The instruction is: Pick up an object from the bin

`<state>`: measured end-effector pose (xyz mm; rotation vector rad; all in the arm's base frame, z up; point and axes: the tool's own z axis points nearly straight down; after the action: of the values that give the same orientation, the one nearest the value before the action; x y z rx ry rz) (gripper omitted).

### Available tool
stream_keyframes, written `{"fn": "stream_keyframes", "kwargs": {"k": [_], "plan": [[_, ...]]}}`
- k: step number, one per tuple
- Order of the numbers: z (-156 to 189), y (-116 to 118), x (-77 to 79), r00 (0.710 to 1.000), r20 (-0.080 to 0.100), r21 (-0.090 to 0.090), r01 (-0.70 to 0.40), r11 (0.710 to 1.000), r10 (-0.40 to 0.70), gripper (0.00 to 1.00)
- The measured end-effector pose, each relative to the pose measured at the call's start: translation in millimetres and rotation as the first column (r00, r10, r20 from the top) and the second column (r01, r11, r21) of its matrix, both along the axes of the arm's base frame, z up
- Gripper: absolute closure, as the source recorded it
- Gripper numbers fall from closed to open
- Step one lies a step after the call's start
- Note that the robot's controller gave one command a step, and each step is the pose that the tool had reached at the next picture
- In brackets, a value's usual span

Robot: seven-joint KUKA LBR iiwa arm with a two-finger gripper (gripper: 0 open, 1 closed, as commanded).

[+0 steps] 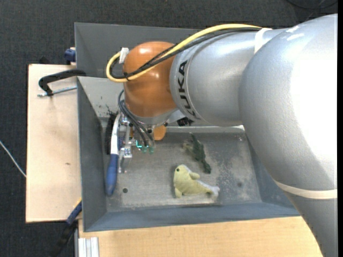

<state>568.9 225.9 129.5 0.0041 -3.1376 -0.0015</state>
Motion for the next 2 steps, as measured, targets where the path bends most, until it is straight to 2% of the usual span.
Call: {"fn": "stream_keyframes", "kwargs": {"k": [1, 2], "plan": [[-23.8, 0.8, -19.1, 0.981, 0.038, 0.003, -0.192, 0.981, 0.192, 0.0], [52.6, -4.2, 21.2, 0.984, 0.022, 0.002, -0.176, 0.984, 0.176, 0.0]]}}
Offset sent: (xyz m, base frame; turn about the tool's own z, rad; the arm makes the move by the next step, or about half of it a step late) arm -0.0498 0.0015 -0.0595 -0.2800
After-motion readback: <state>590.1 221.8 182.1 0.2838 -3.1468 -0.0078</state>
